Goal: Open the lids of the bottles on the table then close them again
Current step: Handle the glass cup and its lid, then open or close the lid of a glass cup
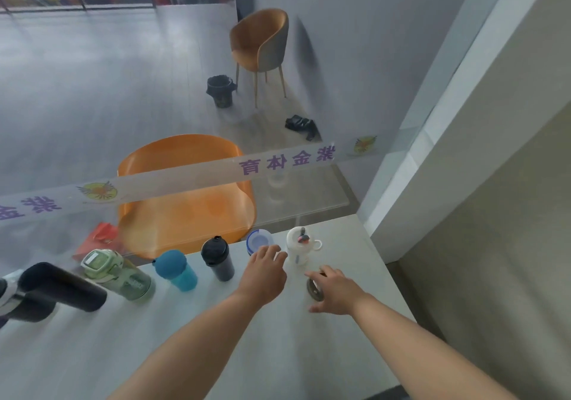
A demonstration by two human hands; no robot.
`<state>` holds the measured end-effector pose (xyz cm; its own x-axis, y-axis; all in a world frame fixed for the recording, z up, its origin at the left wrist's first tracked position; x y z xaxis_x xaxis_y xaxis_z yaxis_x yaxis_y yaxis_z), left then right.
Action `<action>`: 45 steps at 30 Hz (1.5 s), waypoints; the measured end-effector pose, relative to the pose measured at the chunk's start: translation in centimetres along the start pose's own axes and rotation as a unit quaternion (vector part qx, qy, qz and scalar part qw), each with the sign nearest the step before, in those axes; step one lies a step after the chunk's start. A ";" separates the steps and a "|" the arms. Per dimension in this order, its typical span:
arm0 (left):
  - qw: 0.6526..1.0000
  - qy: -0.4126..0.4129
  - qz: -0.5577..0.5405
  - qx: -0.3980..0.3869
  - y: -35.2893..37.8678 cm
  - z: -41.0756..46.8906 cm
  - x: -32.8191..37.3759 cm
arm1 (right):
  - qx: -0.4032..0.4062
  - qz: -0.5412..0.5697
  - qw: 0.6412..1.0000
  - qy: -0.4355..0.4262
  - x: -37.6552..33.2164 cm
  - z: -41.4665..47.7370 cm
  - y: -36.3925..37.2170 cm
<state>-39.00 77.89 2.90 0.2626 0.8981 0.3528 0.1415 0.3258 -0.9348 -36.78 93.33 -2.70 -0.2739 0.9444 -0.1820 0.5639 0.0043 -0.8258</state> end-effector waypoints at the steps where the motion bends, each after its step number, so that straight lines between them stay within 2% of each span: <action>1: 1.000 0.005 -0.004 -0.001 0.0 0.0 0.3 | -0.005 -0.013 1.000 -0.004 -0.1 -0.2 0.5; 8: 1.000 0.022 -0.017 0.001 0.2 1.9 2.5 | -0.001 0.003 1.000 0.013 1.8 0.8 0.4; 13: 1.000 0.007 -0.030 0.000 1.0 5.4 4.1 | 0.004 0.014 1.000 0.017 5.8 2.1 -1.7; 23: 0.990 -0.125 -0.008 -0.058 5.0 10.8 4.7 | 0.022 0.031 0.999 0.008 14.2 6.1 -6.4; 29: 0.982 -0.171 0.002 -0.081 6.3 10.6 3.9 | 0.013 0.020 1.000 -0.016 14.4 9.2 -8.2; 45: 0.972 -0.203 0.000 -0.116 6.9 10.9 3.1 | -0.010 -0.008 0.999 -0.036 13.1 12.6 -9.5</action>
<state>-47.57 86.16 -2.90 -0.1300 0.9559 0.2632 0.3646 0.2930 -0.8839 -55.55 101.58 -3.92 -0.3383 0.9180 -0.2071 0.5744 0.0271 -0.8181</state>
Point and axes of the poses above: each hand's wrist, its own z-axis towards the middle knuckle, its own y-axis out of the palm, x = y × z, the point moved 10 cm from there along z, towards the middle knuckle, and after that the axes turned 6 degrees about -z, right-handed, at the moved point
